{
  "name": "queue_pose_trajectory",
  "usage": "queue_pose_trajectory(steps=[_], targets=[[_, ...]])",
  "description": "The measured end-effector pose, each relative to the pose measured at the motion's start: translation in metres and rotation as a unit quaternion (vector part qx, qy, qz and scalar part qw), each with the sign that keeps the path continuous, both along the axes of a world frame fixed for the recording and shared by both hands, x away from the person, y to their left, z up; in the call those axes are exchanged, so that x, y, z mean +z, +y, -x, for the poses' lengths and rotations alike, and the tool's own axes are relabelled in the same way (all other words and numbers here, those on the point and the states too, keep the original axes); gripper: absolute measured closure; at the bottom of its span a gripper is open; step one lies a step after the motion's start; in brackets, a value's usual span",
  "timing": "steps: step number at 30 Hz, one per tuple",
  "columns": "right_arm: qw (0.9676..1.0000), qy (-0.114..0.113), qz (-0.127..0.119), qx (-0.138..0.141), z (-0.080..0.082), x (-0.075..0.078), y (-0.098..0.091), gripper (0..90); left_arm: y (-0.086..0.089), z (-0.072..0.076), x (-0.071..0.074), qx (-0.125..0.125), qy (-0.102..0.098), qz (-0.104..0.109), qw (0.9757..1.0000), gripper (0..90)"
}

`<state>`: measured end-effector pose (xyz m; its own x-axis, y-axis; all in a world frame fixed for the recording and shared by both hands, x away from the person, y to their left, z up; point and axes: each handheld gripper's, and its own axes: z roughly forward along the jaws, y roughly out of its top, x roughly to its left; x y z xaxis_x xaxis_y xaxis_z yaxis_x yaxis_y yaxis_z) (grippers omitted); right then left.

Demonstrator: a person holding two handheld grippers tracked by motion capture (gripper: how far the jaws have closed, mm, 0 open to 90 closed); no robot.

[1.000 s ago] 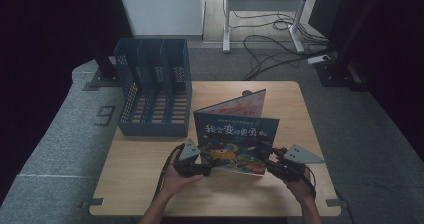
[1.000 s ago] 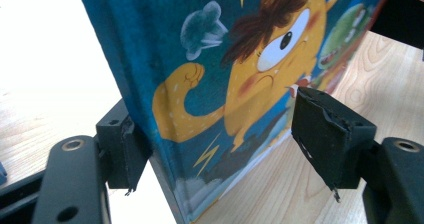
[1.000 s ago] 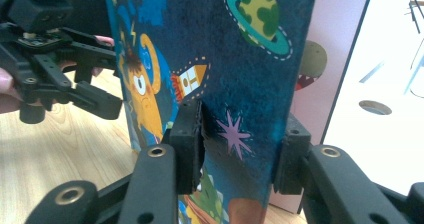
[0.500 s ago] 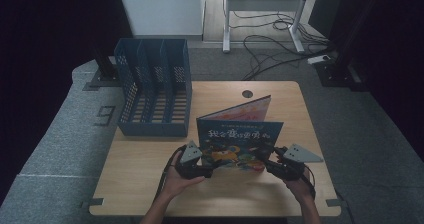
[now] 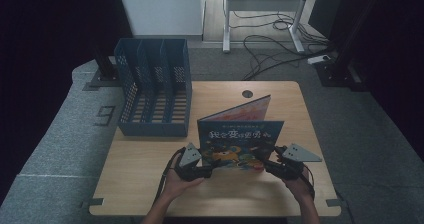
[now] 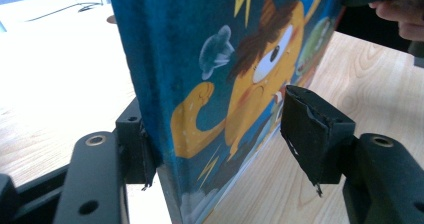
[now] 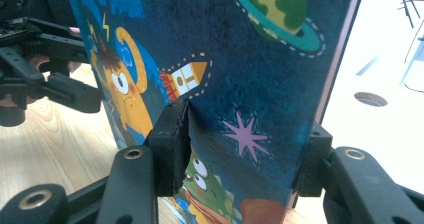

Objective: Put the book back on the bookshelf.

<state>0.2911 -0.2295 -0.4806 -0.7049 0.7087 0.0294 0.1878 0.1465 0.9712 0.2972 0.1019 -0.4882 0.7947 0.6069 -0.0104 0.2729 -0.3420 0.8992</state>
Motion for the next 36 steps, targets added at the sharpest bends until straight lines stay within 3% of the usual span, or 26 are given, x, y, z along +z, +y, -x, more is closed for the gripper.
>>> queue_pose_trajectory(steps=[20, 28, 36], targets=[[0.9994, 0.012, 0.015, -0.028, -0.006, -0.010, -0.004, 43.5, -0.007, 0.008, 0.001, -0.017, -0.007, 0.003, 0.9998, 40.5], [0.9980, 0.015, 0.019, -0.059, -0.008, -0.014, -0.005, 41.7, -0.013, 0.012, 0.002, -0.031, -0.013, 0.002, 0.9994, 40.6], [0.9978, 0.020, 0.023, -0.060, -0.011, -0.018, -0.003, 40.3, -0.015, 0.013, 0.001, -0.028, -0.015, 0.003, 0.9995, 40.8]])
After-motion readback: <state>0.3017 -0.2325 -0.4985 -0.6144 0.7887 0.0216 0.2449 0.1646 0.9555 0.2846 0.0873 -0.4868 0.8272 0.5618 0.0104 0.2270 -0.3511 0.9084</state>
